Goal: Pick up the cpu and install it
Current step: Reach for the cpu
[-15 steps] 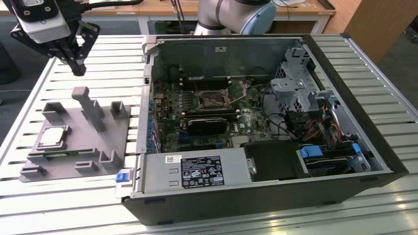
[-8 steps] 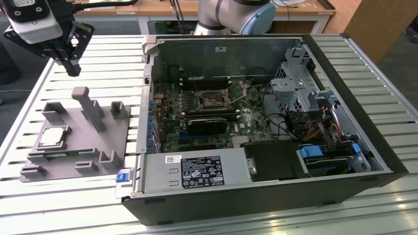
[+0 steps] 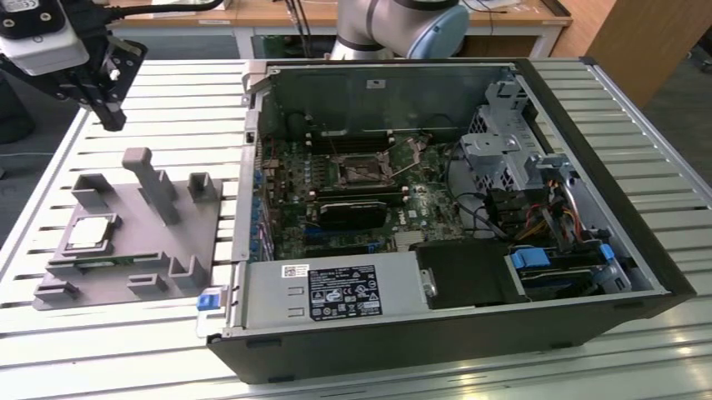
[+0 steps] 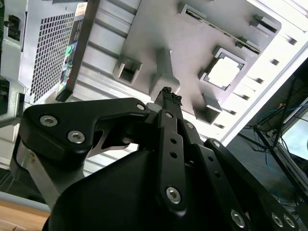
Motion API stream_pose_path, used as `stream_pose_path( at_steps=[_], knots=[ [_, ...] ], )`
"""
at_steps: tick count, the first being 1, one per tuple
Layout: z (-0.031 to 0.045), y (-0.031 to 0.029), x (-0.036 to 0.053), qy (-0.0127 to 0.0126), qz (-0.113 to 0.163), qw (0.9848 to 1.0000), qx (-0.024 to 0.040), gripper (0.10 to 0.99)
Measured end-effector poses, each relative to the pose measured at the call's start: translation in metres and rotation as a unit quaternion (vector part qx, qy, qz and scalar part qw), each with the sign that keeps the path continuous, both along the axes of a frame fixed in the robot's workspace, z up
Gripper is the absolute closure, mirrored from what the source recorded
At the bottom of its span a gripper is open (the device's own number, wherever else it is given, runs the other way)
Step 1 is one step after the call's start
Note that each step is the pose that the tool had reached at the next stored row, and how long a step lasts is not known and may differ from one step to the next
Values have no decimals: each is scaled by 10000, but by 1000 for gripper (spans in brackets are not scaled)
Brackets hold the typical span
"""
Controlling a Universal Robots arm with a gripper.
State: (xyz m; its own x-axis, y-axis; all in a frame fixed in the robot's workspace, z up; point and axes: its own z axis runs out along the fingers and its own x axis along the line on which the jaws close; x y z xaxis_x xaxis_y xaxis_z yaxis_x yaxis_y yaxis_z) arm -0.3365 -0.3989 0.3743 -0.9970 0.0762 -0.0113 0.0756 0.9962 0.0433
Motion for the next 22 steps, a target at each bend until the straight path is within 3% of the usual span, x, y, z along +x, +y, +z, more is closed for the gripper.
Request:
stream_pose_path(
  at_steps=[22],
  knots=[
    [-24, 0, -349, 10, 0, 10000, 1, 980]
  ],
)
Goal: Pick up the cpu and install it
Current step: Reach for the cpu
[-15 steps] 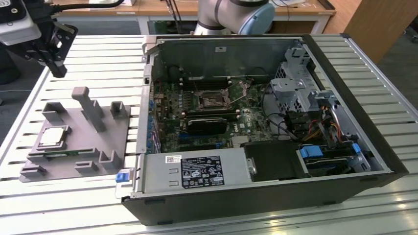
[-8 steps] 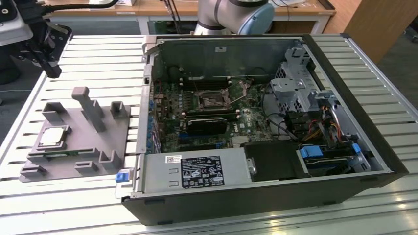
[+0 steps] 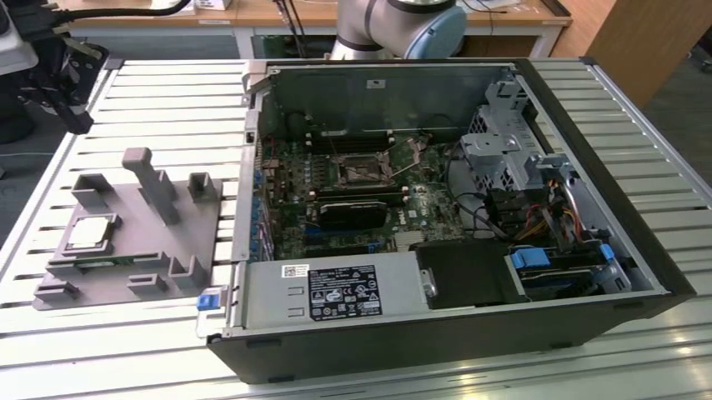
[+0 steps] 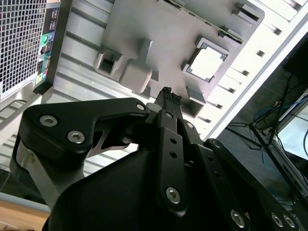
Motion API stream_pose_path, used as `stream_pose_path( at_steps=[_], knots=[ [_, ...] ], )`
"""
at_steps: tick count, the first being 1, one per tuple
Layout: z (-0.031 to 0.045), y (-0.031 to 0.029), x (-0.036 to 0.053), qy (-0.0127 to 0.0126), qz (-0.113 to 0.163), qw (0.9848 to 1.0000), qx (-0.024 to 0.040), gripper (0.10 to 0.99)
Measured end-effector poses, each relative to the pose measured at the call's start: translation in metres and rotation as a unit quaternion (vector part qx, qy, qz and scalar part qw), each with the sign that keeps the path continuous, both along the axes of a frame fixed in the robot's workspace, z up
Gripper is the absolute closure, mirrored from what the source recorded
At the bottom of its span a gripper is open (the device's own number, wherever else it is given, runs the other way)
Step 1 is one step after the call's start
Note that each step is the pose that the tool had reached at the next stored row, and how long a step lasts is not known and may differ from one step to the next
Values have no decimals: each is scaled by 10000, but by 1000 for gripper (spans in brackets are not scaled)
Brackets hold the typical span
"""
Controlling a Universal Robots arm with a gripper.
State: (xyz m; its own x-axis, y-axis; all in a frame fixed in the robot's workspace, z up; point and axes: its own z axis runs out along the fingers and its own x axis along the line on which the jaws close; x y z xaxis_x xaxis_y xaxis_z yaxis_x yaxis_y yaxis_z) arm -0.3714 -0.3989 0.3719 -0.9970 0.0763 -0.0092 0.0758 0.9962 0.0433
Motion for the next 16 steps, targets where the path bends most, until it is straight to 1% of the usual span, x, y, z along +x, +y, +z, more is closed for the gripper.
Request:
stream_pose_path(
  at_steps=[5, 10, 13, 16],
  knots=[
    [-5, 0, -82, 3, 0, 10000, 0, 980],
    [-10, 0, -182, 5, 0, 10000, 0, 980],
    [-12, 0, -246, 5, 0, 10000, -1, 980],
    [-17, 0, -333, 5, 0, 10000, 0, 980]
  ],
)
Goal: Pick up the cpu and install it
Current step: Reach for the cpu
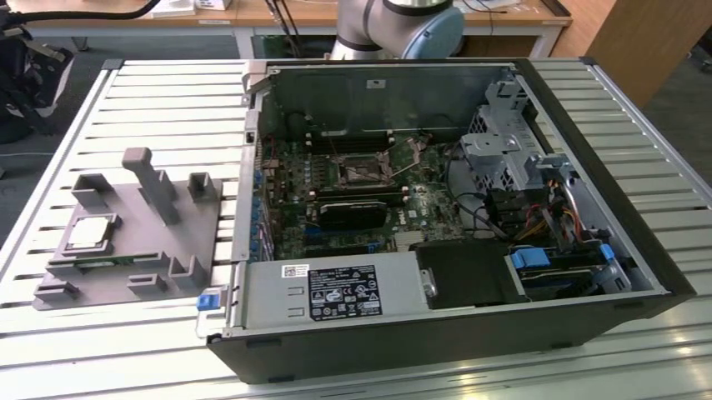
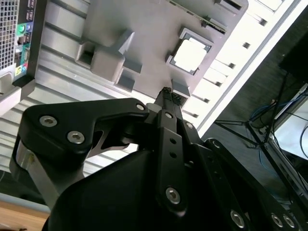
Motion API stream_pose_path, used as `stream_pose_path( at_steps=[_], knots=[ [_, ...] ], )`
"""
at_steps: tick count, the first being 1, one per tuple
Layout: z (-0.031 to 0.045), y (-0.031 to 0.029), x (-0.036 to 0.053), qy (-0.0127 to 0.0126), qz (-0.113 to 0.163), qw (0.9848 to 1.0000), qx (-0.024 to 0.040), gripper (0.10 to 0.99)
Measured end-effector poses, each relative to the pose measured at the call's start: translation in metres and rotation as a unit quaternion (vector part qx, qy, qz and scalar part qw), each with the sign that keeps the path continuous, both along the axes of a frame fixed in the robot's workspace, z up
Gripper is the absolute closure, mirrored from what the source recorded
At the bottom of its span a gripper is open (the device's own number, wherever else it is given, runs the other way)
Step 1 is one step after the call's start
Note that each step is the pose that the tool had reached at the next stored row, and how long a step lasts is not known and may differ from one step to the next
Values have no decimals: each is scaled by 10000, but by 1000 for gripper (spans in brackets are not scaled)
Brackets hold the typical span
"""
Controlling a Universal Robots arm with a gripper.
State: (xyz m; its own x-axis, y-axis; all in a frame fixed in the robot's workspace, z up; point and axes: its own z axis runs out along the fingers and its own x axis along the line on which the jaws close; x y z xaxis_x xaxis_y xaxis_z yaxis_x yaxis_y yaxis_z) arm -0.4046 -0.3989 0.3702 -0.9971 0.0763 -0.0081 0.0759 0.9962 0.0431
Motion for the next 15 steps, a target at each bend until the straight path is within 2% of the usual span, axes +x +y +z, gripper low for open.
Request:
stream_pose_path(
  at_steps=[15],
  knots=[
    [-15, 1, -331, 0, 0, 10000, 0, 980]
  ],
)
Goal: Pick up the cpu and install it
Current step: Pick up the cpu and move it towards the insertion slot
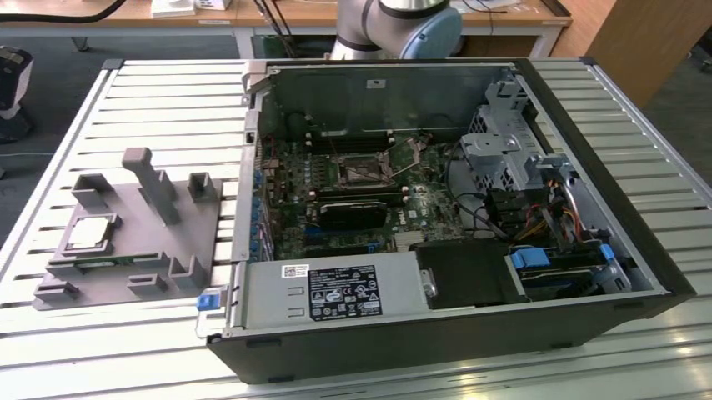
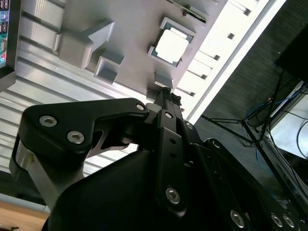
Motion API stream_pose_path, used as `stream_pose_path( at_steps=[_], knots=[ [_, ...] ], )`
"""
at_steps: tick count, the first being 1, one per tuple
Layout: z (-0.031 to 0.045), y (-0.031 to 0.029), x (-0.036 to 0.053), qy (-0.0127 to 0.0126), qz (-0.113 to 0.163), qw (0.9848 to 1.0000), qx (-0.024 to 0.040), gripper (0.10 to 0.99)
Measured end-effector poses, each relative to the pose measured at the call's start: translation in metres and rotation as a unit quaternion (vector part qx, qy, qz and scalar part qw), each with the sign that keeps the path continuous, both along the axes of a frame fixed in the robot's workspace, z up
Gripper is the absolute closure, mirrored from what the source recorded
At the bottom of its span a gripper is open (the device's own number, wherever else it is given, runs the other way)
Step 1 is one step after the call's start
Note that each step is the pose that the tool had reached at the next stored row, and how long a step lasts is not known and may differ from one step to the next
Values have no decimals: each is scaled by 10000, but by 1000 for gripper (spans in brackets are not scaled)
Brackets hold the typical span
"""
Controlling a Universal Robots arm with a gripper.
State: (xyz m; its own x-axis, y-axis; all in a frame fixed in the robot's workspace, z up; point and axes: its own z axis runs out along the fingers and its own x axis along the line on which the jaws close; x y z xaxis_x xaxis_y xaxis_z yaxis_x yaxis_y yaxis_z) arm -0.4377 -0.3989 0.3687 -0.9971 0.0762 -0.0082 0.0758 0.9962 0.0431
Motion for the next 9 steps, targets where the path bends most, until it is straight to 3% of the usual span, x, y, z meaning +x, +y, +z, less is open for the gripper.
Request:
stream_pose_path(
  at_steps=[4, 9],
  knots=[
    [-14, 1, -76, -1, 0, 10000, 0, 980],
    [-37, -1, -80, 11, 0, 10000, 0, 980]
  ],
)
